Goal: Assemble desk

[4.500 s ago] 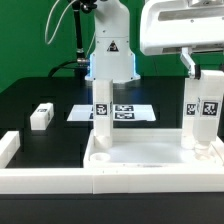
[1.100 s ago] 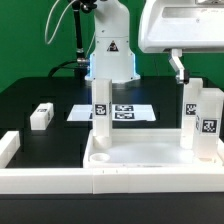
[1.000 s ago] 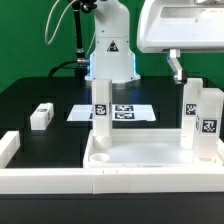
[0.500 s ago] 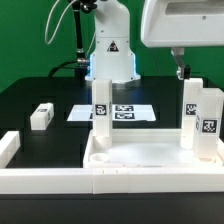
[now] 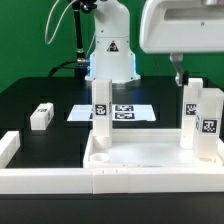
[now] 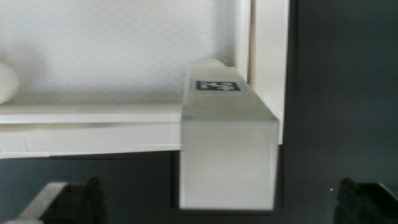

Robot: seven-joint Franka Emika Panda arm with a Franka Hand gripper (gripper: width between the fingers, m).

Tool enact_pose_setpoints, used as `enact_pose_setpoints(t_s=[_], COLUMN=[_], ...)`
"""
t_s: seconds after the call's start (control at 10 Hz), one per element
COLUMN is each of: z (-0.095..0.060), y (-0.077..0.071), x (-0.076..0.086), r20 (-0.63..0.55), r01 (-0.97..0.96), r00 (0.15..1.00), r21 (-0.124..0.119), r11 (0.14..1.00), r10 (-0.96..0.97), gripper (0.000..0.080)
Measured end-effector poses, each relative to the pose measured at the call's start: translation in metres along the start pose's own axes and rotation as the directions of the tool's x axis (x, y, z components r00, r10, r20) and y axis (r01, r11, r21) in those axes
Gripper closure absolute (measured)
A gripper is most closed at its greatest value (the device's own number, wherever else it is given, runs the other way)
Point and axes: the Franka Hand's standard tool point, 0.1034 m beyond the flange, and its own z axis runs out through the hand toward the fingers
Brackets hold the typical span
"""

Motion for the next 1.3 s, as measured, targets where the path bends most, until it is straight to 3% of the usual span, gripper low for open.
enact_pose_setpoints(t_s=[0.2,0.5,0.8,1.1,1.3], z=[0.0118,0.0116,0.0117,0.012,0.0128], y=[0.0009,0.0012,0.0008,0.0009,0.0043], x=[0.0021,0.0019,0.0018,0.0015,0.0036], r20=[-0.006,-0.006,-0.007,-0.007,-0.017], r01=[-0.017,-0.075,-0.286,-0.456,-0.642], r00=[1.0,0.997,0.958,0.89,0.767], r21=[-0.005,-0.006,-0.004,-0.003,0.015], r11=[1.0,0.997,0.958,0.89,0.767], r10=[0.017,0.075,0.286,0.456,0.642], gripper=[0.0151,0.0151,0.0515,0.0515,0.0515])
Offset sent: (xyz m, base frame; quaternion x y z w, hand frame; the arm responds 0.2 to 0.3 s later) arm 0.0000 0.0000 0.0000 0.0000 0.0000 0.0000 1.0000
